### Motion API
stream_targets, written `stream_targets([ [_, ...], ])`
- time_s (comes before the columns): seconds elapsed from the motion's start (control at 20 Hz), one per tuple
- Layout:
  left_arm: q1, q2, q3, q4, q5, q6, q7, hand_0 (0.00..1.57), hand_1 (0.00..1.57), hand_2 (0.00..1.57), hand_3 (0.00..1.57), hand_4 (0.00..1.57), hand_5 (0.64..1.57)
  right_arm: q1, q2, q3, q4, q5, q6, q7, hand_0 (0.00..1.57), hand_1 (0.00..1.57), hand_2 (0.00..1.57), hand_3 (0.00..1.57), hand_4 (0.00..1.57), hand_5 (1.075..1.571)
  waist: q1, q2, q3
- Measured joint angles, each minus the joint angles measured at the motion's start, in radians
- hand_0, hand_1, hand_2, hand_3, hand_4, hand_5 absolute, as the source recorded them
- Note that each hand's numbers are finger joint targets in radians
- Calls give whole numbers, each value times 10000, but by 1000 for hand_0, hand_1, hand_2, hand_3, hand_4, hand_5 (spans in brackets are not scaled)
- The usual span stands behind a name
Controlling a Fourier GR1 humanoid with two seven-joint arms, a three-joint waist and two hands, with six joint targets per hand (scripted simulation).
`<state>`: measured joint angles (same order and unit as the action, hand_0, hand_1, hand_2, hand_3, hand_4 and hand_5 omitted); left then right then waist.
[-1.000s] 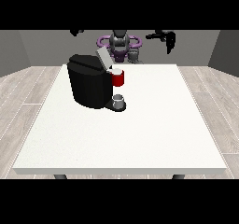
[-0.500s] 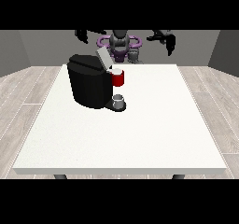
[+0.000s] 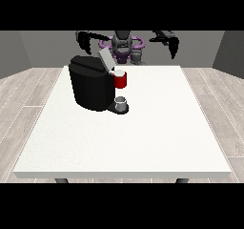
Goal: Insert the coffee pod into the coffee machine and close the lid
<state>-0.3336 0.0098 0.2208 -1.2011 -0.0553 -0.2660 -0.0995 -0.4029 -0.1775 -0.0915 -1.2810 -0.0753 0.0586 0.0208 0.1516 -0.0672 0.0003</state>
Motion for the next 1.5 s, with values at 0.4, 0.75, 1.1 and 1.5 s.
stream_targets([
  [0.4, 541, 216, -401, -1197, 294, 349, 324, 0, 0, 0, 0, 0, 1571, -901, 56, -60, 1136, 274, 30, -507, 0, 0, 0, 0, 0, 1571, -147, 648, -2],
  [0.75, 794, 536, -351, -1623, 648, 430, 324, 0, 0, 0, 0, 0, 1571, -1568, 84, 44, 1614, 573, 129, -718, 0, 0, 0, 0, 0, 1571, -325, 925, -16],
  [1.1, 800, 809, -387, -1812, 790, 544, 496, 0, 0, 0, 0, 0, 1571, -2103, 238, 127, 2056, 827, 21, -673, 0, 0, 0, 0, 0, 1571, -337, 1020, -23],
  [1.5, 844, 937, -481, -1688, 796, 573, 103, 0, 0, 0, 0, 0, 1571, -2837, 298, 51, 2361, 970, -82, -920, 0, 0, 0, 0, 0, 1571, -208, 1360, -20],
])
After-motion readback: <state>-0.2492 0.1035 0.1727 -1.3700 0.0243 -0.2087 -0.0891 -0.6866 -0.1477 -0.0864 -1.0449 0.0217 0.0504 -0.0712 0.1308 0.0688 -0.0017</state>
